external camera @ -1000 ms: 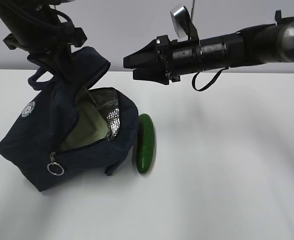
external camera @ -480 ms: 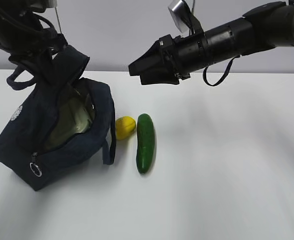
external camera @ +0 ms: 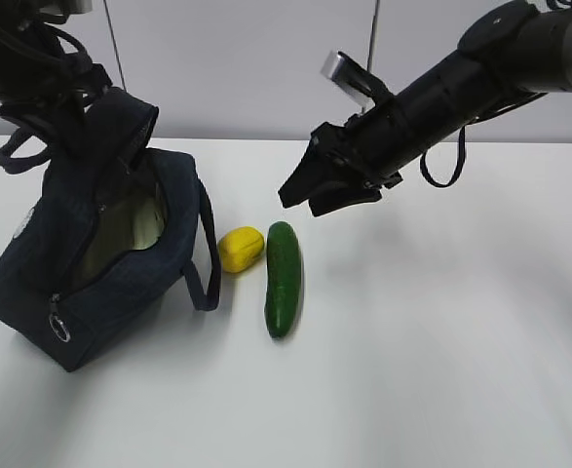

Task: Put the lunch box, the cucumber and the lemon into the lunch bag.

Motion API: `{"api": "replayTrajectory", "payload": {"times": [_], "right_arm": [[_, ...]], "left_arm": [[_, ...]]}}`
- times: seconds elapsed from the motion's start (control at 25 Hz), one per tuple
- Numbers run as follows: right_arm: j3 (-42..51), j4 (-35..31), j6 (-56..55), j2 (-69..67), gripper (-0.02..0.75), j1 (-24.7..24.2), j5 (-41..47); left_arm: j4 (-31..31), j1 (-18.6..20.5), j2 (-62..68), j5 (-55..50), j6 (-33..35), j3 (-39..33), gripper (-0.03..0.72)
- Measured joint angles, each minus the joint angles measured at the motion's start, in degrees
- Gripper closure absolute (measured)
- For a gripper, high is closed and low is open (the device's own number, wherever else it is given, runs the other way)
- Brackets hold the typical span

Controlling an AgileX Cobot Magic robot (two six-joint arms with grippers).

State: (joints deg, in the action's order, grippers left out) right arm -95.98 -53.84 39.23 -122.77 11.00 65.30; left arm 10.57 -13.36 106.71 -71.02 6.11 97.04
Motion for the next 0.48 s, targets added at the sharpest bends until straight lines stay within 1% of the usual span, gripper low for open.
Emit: {"api": "replayTrajectory", "payload": {"times": [0.12, 0.24, 0.36, 0.48], "right_arm": [[0.00, 5.57, -4.41, 0.00, 0.289, 1.88, -2.71], [0.00, 11.71, -8.77, 0.00, 0.314, 5.38, -5.82], [0.00, 17.20, -13.71, 0.00, 0.318, 8.79, -8.99], [0.00, 24.70, -20.45, 0.00, 0.321, 11.33, -11.34]], "left_arm": [[0.00, 0.00, 0.00, 0.00, 0.33, 0.00, 0.662], [0.00, 0.00, 0.00, 0.00, 0.71, 0.00, 0.659], [0.00, 0.00, 0.00, 0.00, 0.98, 0.00, 0.654], [0.00, 0.00, 0.00, 0.13, 1.37, 0.00, 0.651]]}}
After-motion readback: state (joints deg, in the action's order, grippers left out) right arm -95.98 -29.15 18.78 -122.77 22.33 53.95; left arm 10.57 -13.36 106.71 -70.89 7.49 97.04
